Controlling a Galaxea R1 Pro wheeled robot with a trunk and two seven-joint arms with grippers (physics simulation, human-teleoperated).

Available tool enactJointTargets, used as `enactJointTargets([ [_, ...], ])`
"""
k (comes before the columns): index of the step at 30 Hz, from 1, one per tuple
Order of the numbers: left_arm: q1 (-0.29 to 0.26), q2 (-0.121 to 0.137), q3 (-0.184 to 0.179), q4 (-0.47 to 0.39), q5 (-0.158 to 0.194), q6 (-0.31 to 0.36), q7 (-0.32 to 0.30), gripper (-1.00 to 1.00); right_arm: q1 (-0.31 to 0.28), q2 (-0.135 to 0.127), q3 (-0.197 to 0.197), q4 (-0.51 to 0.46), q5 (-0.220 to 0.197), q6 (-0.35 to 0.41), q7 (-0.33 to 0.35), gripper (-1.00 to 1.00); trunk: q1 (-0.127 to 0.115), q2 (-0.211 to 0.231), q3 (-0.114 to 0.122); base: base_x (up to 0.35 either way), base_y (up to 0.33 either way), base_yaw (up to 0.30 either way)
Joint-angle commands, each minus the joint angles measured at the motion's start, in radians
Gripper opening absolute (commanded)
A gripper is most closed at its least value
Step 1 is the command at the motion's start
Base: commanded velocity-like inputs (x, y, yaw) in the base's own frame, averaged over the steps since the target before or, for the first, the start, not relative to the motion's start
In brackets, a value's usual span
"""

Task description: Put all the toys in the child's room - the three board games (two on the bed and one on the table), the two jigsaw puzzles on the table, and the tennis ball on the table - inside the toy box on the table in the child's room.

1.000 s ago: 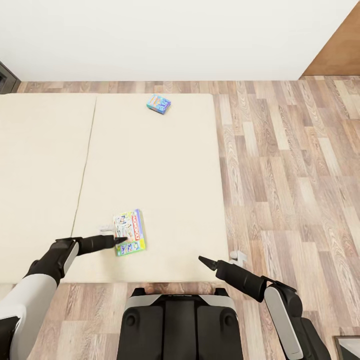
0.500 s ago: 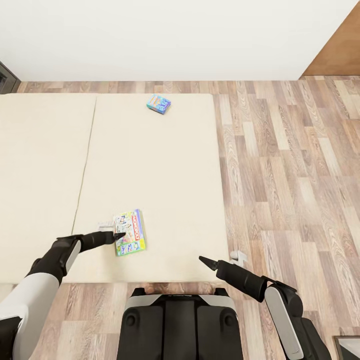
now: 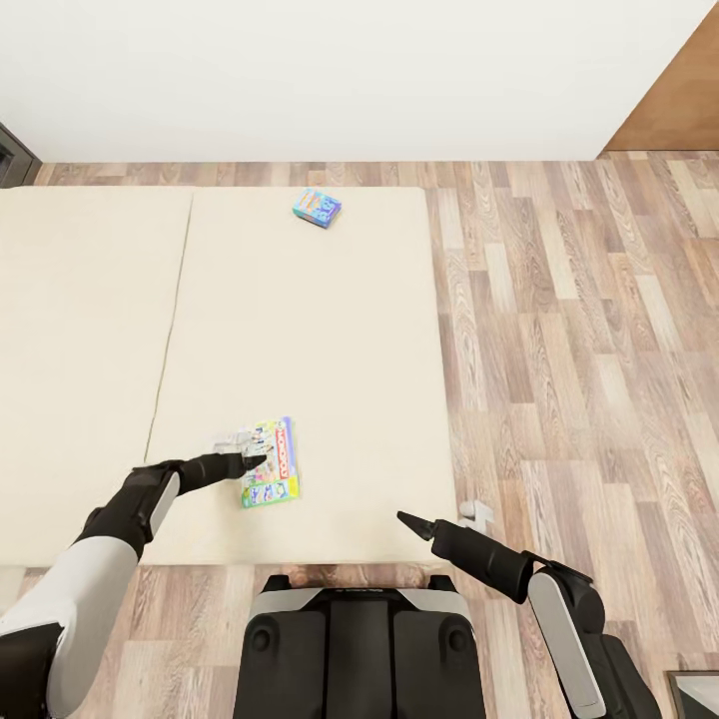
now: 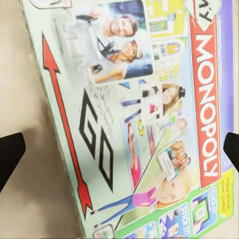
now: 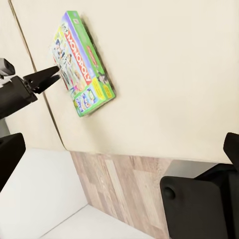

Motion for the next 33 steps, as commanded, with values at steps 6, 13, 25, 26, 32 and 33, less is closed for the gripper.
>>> enactJointTargets([
  [6,-0.010,-0.013,0.005,-0.011,-0.008,0.007,-0.007,1.00,-0.001,0.001,-0.003,-0.001,0.002,0.007,0.005,1.00,0.001,-0.002,-0.002,0.000,0.000,0.000],
  [13,-0.012,-0.014,0.005,-0.016,-0.009,0.007,-0.006,1.00,-0.001,0.001,-0.002,-0.001,0.002,0.006,0.005,1.00,0.001,-0.002,-0.008,0.000,0.000,0.000],
  [25,-0.013,-0.015,0.005,-0.017,-0.009,0.007,-0.006,1.00,0.000,0.002,-0.002,-0.001,0.002,0.006,0.005,1.00,0.001,-0.002,-0.013,0.000,0.000,0.000],
  [26,-0.013,-0.015,0.005,-0.017,-0.009,0.007,-0.006,1.00,-0.001,0.002,-0.002,-0.001,0.002,0.006,0.005,1.00,0.001,-0.002,-0.013,0.000,0.000,0.000],
  [32,-0.013,-0.015,0.005,-0.017,-0.009,0.007,-0.006,1.00,-0.001,0.003,-0.002,-0.001,0.003,0.006,0.005,1.00,0.001,-0.002,-0.014,0.000,0.000,0.000],
  [33,-0.013,-0.015,0.005,-0.017,-0.009,0.007,-0.006,1.00,-0.001,0.003,-0.002,-0.001,0.003,0.006,0.005,1.00,0.001,-0.002,-0.015,0.000,0.000,0.000],
])
